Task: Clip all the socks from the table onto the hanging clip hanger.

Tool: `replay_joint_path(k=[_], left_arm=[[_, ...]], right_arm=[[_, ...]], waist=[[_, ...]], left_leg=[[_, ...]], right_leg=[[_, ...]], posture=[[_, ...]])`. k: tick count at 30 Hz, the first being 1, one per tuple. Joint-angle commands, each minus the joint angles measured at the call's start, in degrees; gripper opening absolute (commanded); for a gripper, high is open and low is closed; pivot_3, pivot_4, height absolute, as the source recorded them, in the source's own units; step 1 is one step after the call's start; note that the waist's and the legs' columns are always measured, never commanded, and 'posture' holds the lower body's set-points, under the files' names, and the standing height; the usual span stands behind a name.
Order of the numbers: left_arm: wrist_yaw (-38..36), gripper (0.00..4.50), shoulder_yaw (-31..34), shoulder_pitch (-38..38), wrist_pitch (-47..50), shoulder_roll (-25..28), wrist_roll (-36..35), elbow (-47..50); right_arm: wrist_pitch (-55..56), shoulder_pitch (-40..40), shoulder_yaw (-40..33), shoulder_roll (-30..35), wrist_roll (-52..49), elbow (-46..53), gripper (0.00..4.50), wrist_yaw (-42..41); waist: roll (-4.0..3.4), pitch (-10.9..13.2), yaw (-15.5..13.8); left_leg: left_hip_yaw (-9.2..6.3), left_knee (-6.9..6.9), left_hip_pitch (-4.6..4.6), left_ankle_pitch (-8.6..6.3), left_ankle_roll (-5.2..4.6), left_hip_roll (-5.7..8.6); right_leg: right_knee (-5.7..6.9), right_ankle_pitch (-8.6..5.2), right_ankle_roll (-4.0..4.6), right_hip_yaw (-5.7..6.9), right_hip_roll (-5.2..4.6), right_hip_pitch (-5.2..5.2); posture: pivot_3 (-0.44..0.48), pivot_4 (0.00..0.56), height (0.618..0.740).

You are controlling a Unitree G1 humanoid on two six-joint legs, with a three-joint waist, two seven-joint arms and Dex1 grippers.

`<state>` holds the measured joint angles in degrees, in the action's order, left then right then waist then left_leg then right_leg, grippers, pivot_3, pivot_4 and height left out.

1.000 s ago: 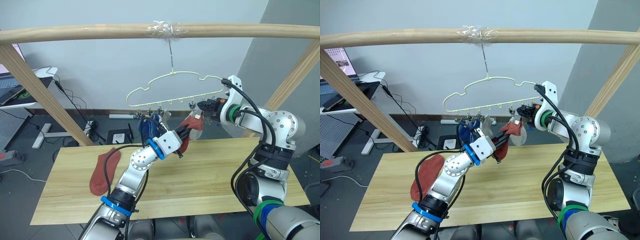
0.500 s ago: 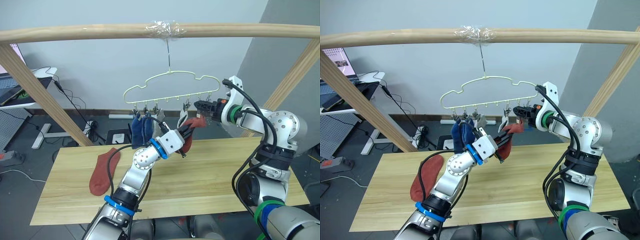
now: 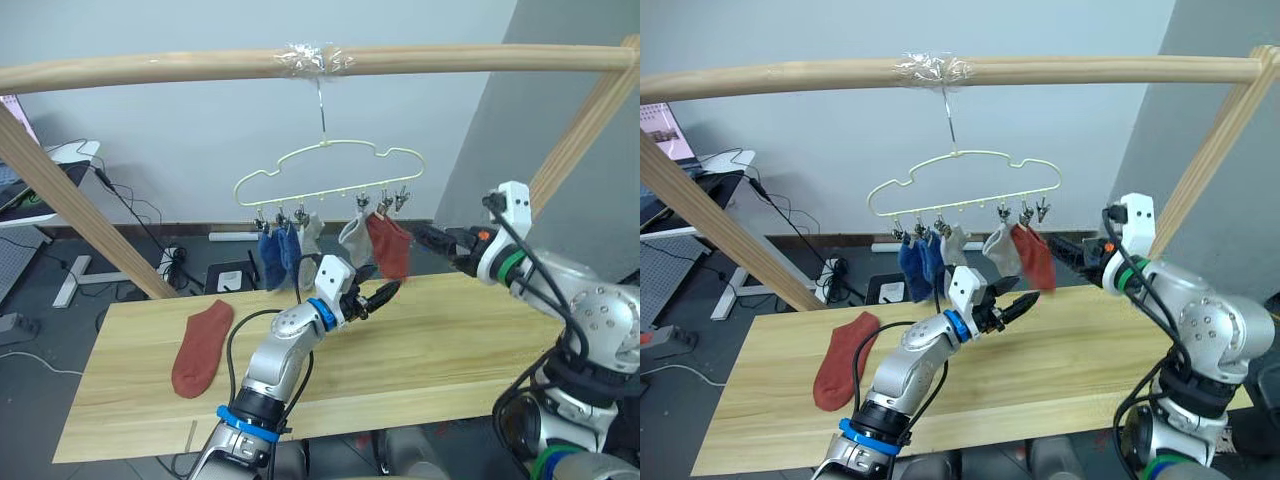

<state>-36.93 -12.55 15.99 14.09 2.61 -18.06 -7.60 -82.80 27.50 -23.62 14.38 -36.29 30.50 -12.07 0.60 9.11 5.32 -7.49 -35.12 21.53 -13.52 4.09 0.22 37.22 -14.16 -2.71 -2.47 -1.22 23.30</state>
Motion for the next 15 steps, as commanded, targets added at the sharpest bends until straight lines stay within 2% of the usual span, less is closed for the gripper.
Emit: replay_joint_path(k=[1, 7, 10, 12, 13, 14, 15], left_arm=[[-1.9, 4.38, 1.6, -3.8, 2.3, 3.5, -1.9, 5.5], [0.0, 4.47, 4.7, -11.8, 7.6, 10.7, -2.4, 17.6], [1.3, 4.5, 5.1, -13.8, 11.9, 15.0, -1.5, 23.2], [3.0, 4.5, 7.5, -14.4, 12.9, 16.1, -2.5, 26.3], [3.3, 4.5, 8.3, -14.6, 12.1, 17.1, -1.9, 27.6], [2.6, 4.5, 8.8, -15.0, 9.1, 18.4, -0.6, 29.1], [2.0, 4.5, 9.7, -15.5, 6.4, 19.1, -0.3, 31.0]], right_arm=[[10.9, -5.7, 5.9, 2.2, 3.8, 5.0, 4.5, -0.6], [31.7, -14.1, 16.1, 2.8, 14.3, 2.7, 4.5, -0.2], [40.3, -15.1, 18.7, 0.9, 18.3, -0.6, 3.95, 1.1], [45.2, -15.0, 21.4, 0.5, 21.6, -2.7, 3.26, 1.4], [47.9, -15.0, 22.6, 0.4, 23.1, -3.7, 2.91, 1.4], [50.5, -15.2, 23.3, 0.2, 24.1, -4.4, 2.91, 1.3], [52.4, -15.3, 23.6, -0.1, 24.6, -5.0, 2.61, 1.2]], waist=[[0.0, 0.0, 0.2], [0.0, 0.0, 0.2], [0.02, 0.0, -0.3], [0.02, 0.0, -0.5], [0.03, 0.0, -0.6], [0.05, 0.0, -0.7], [0.04, 0.0, -0.8]], left_leg=[[0.0, 0.01, -0.01, 0.0, 0.0, 0.0], [0.01, 0.02, -0.06, 0.0, 0.01, -0.04], [0.01, 0.01, -0.09, 0.0, 0.01, -0.03], [0.0, 0.01, -0.09, 0.0, 0.02, -0.03], [0.01, 0.01, -0.08, 0.0, 0.02, -0.01], [0.0, 0.01, -0.08, 0.0, 0.02, -0.01], [-0.03, 0.01, -0.07, 0.0, 0.02, -0.02]], right_leg=[[0.0, 0.0, 0.0, -0.01, 0.01, 0.0], [0.01, 0.0, 0.0, -0.02, 0.03, -0.01], [0.0, 0.02, -0.03, -0.04, 0.02, -0.04], [0.0, 0.03, -0.02, -0.05, 0.03, -0.04], [0.0, 0.03, -0.02, -0.06, 0.02, -0.04], [-0.01, 0.03, -0.02, -0.06, 0.01, -0.04], [-0.02, 0.03, -0.02, -0.03, 0.02, -0.03]], posture=[[-0.099, 0.139, 0.74], [-0.056, 0.134, 0.74], [-0.024, 0.131, 0.74], [-0.014, 0.129, 0.74], [-0.001, 0.123, 0.74], [-0.001, 0.123, 0.74], [0.01, 0.12, 0.74]])
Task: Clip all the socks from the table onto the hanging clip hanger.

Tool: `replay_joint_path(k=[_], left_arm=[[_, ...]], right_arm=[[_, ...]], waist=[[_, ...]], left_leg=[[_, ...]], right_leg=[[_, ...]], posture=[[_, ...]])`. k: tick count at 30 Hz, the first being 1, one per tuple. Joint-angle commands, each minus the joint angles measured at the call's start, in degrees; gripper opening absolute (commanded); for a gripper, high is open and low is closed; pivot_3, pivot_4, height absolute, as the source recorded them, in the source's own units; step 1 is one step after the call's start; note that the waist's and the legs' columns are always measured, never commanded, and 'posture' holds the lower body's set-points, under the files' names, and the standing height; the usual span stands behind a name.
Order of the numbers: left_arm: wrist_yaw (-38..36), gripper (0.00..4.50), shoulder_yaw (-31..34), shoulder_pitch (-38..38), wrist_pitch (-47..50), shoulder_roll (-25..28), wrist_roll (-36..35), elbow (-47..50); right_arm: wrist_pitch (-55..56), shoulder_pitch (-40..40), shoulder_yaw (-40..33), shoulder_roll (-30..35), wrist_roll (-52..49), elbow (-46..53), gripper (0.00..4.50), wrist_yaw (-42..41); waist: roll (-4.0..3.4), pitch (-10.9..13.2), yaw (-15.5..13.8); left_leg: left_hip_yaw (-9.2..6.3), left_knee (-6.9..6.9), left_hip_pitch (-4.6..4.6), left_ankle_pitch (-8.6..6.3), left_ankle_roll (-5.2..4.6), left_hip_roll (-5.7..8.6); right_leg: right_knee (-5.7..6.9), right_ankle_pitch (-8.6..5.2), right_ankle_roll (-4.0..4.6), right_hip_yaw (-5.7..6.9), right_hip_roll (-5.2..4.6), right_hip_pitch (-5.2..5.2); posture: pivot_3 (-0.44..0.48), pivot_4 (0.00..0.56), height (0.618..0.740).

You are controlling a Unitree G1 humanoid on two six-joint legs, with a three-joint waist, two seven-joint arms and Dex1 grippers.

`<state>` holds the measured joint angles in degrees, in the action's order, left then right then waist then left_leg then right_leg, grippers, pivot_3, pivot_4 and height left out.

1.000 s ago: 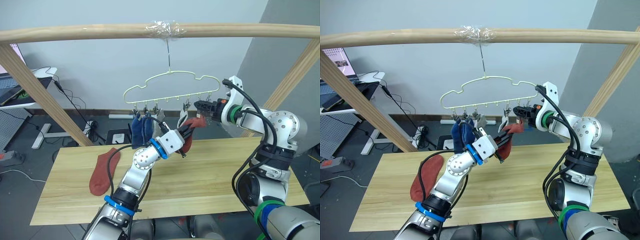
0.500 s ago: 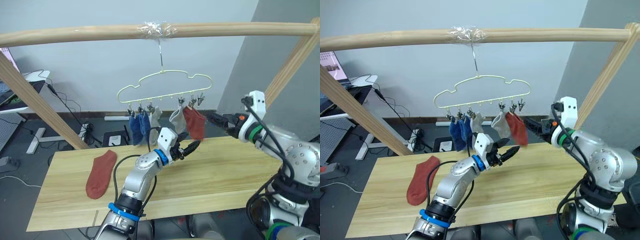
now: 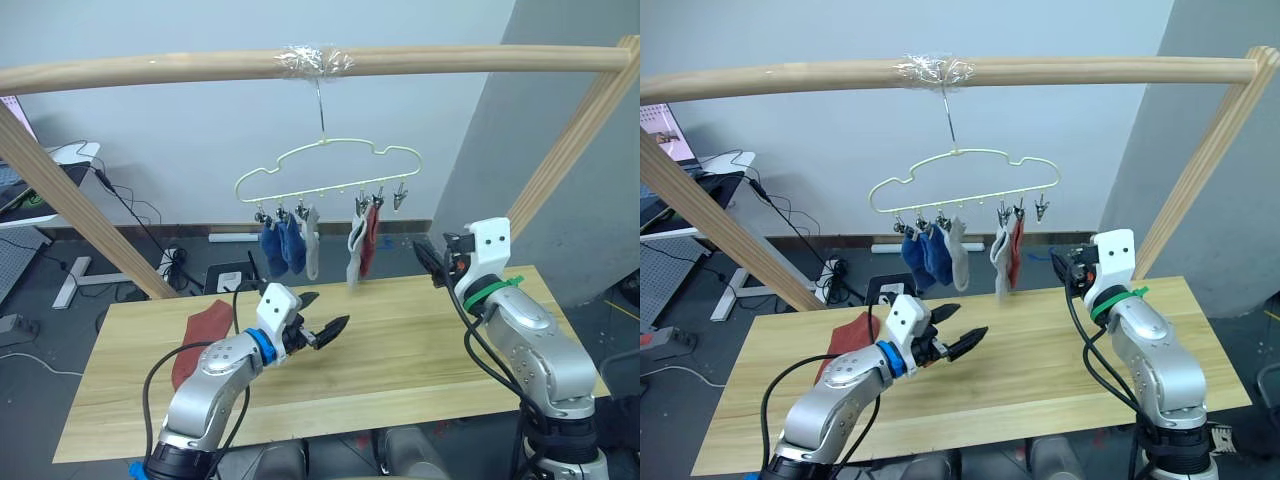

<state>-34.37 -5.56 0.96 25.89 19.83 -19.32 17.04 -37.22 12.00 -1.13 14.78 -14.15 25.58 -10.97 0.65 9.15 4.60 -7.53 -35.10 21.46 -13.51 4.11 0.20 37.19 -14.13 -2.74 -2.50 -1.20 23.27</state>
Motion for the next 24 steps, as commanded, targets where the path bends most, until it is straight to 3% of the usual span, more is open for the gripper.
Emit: replay_joint_path(k=[1, 4, 15, 24], left_arm=[[-0.9, 4.5, 3.2, -0.8, -7.3, 2.2, 1.1, 7.5], [0.5, 4.5, 5.4, -1.6, -7.6, 1.3, -1.9, 10.7], [0.7, 4.5, 5.3, -2.6, -7.0, 0.4, -5.2, 15.6], [2.3, 4.5, 4.7, -2.0, -7.4, 0.1, -4.7, 15.8]], right_arm=[[8.2, 0.0, 1.2, -0.8, 2.8, -0.6, 2.35, 0.0], [10.5, 0.7, 1.3, -1.3, 4.4, -3.0, 1.49, 0.7], [16.2, 12.3, 0.2, -6.9, 7.9, -18.8, 1.49, 5.4], [17.1, 16.7, -1.7, -9.2, 7.2, -25.2, 1.49, 6.5]], waist=[[-0.01, 0.0, -0.1], [-0.02, 0.0, -1.1], [-0.01, 0.0, -2.3], [-0.01, 0.0, -2.8]], left_leg=[[0.01, 0.02, 0.0, 0.0, 0.0, 0.0], [0.02, 0.06, 0.02, -0.01, 0.02, -0.01], [0.06, 0.03, -0.01, 0.0, 0.02, 0.0], [0.04, 0.03, 0.0, 0.0, 0.02, 0.0]], right_leg=[[-0.01, 0.0, 0.01, -0.01, 0.0, 0.0], [-0.08, 0.0, 0.02, -0.02, -0.02, 0.02], [-0.03, 0.05, 0.09, -0.04, -0.02, 0.0], [-0.03, 0.05, 0.1, -0.03, -0.02, 0.0]], posture=[[0.016, 0.12, 0.74], [0.024, 0.116, 0.74], [0.045, 0.118, 0.74], [0.065, 0.122, 0.74]])
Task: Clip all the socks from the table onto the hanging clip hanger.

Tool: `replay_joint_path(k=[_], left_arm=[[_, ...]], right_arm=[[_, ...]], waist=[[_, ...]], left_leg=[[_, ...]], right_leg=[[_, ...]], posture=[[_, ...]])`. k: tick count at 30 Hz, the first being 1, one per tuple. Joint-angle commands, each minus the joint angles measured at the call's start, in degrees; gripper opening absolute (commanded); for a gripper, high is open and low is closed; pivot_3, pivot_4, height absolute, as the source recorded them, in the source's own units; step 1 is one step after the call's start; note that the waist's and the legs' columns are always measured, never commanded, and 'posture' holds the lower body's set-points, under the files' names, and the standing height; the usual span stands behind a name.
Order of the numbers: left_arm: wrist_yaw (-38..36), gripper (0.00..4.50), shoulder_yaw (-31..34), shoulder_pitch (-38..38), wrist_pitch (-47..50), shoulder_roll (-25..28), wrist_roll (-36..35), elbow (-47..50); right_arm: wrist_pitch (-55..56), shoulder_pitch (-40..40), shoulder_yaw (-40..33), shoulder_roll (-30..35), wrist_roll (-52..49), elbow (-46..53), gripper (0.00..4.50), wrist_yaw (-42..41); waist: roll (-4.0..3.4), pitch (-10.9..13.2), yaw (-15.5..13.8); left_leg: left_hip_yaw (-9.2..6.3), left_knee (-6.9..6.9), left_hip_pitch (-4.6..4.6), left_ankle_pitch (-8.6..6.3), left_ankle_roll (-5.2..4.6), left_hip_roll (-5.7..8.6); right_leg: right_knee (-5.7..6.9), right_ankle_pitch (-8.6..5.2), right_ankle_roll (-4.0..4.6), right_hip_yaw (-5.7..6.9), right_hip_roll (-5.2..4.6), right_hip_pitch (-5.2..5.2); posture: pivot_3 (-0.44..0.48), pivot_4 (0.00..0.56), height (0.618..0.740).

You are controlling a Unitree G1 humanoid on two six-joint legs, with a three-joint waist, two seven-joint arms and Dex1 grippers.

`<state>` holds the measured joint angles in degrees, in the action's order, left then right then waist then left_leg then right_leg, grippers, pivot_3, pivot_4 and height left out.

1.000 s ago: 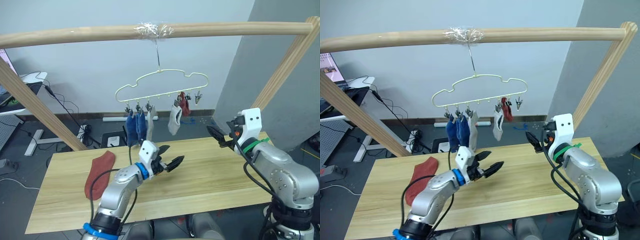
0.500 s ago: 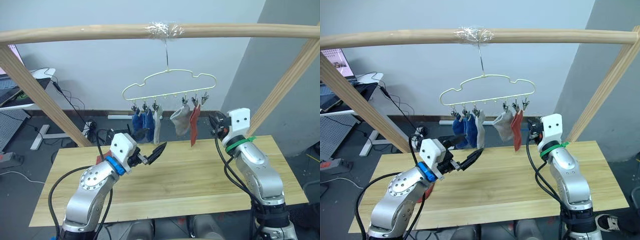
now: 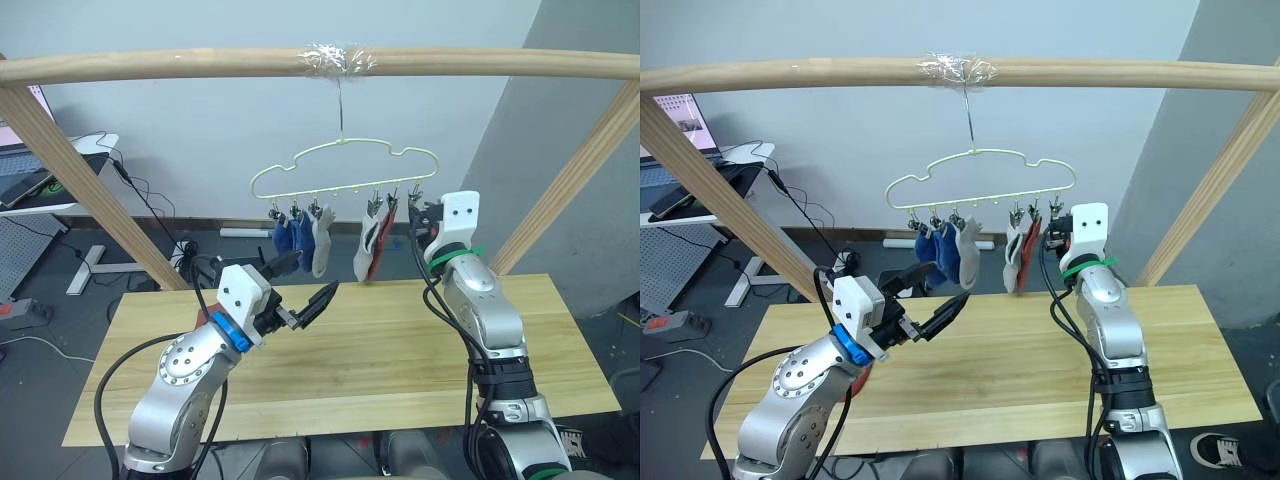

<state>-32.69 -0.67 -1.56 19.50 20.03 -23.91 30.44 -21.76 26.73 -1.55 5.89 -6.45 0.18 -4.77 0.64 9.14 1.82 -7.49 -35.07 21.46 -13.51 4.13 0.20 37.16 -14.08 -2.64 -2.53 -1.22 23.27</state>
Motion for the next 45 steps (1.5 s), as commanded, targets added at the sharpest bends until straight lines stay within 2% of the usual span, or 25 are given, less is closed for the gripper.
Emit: replay_joint_path(k=[1, 14, 26, 45], left_arm=[[0.8, 4.5, -0.2, 0.6, -0.9, -0.1, -0.1, 2.6], [2.1, 4.5, -1.8, 0.9, -2.2, -0.2, 1.7, 2.0], [1.9, 4.5, -1.8, 1.1, 0.1, -1.6, -4.0, 4.0], [2.6, 4.5, -3.3, 1.2, 0.0, -1.3, -3.3, 4.5]], right_arm=[[1.8, 2.4, -1.2, -0.5, -0.5, -0.3, 1.49, 0.3], [5.3, 6.2, -1.2, -1.4, 0.7, -5.9, 1.49, 0.7], [6.2, 7.4, -1.3, -1.7, 0.8, -7.2, 1.49, 0.6], [6.5, 8.5, -1.4, -1.7, 0.8, -8.0, 1.49, 1.0]], waist=[[0.0, 0.0, 0.0], [0.0, 0.0, 0.0], [0.0, 0.0, 0.0], [-0.01, 0.0, -0.1]], left_leg=[[0.01, 0.0, 0.0, 0.0, 0.0, 0.0], [0.02, 0.0, -0.02, 0.0, 0.0, 0.0], [0.01, 0.0, -0.02, 0.0, 0.0, 0.0], [0.01, 0.0, -0.02, 0.0, -0.01, 0.0]], right_leg=[[0.0, 0.0, 0.0, -0.01, 0.0, 0.0], [0.04, 0.01, 0.01, -0.01, 0.0, 0.0], [0.05, 0.01, 0.01, -0.01, 0.0, 0.0], [0.06, 0.01, 0.02, -0.01, 0.01, 0.0]], posture=[[0.066, 0.122, 0.74], [0.077, 0.12, 0.74], [0.082, 0.121, 0.74], [0.083, 0.126, 0.74]])
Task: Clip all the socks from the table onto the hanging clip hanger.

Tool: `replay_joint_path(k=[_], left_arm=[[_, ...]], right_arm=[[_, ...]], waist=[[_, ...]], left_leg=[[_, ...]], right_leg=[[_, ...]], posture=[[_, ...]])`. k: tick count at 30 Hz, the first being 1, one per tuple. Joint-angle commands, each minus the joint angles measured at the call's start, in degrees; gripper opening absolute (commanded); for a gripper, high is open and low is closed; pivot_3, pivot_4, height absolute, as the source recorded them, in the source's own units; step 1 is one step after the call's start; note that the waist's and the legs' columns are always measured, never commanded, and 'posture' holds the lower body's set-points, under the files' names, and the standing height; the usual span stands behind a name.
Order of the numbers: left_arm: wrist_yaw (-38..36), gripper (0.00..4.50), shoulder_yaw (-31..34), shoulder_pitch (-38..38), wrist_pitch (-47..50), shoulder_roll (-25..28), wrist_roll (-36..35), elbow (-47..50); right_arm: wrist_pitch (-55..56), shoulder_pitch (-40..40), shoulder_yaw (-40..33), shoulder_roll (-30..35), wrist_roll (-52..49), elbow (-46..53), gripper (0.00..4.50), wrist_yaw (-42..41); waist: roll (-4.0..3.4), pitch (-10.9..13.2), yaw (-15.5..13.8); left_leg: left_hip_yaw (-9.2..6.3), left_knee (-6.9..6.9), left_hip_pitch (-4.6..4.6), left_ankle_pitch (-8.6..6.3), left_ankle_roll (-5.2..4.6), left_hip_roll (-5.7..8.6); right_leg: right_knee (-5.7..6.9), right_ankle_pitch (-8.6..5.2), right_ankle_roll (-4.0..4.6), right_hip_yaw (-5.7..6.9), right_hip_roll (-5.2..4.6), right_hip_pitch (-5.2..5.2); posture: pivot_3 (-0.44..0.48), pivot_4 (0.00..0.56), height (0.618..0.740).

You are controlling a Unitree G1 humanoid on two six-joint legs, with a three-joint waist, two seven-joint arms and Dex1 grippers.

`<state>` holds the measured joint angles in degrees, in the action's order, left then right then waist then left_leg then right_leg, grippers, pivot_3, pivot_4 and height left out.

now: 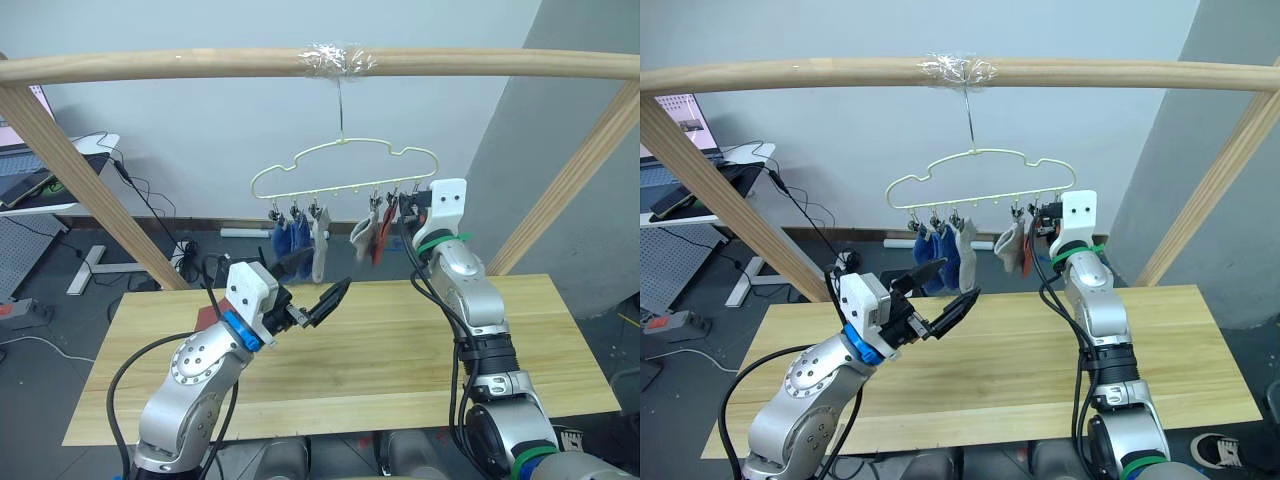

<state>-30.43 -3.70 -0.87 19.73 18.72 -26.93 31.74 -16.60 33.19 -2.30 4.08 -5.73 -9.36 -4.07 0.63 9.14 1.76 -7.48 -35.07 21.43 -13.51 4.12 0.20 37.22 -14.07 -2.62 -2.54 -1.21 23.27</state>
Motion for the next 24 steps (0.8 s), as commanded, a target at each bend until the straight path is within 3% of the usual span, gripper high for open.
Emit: replay_joint_path(k=[1, 16, 22, 24], left_arm=[[0.4, 4.5, -0.3, 0.5, -0.2, 0.1, -0.3, 3.2], [0.3, 4.5, -0.9, 0.7, -0.4, 0.1, -0.1, 3.2], [0.4, 4.5, -1.2, 0.6, -0.4, 0.0, -0.1, 3.2], [0.5, 4.5, -1.3, 0.6, -0.4, 0.0, -0.1, 3.2]], right_arm=[[1.3, 2.1, -0.7, 0.1, 0.0, 1.6, 1.49, 0.3], [1.6, 2.3, -1.0, 0.2, 0.0, 1.6, 1.49, 1.0], [1.3, 2.1, -1.3, 0.0, 0.0, 1.9, 0.1, 1.0], [1.2, 1.9, -1.3, 0.0, 0.0, 2.1, 0.02, 1.0]], waist=[[0.0, 0.0, 0.0], [0.0, 0.0, 0.0], [0.0, 0.0, 0.0], [0.0, 0.0, 0.0]], left_leg=[[0.0, 0.0, 0.0, 0.0, 0.0, 0.0], [0.0, 0.0, 0.0, 0.0, 0.0, 0.0], [0.0, 0.0, 0.0, 0.0, 0.0, 0.0], [-0.01, 0.0, 0.0, 0.0, 0.0, 0.0]], right_leg=[[0.0, 0.0, 0.0, 0.0, 0.0, 0.0], [0.0, 0.0, 0.0, 0.0, 0.0, 0.0], [0.0, 0.0, 0.0, 0.01, 0.0, 0.0], [0.0, 0.0, 0.0, 0.0, 0.0, 0.0]], posture=[[0.083, 0.126, 0.74], [0.081, 0.129, 0.74], [0.081, 0.129, 0.74], [0.08, 0.13, 0.74]])
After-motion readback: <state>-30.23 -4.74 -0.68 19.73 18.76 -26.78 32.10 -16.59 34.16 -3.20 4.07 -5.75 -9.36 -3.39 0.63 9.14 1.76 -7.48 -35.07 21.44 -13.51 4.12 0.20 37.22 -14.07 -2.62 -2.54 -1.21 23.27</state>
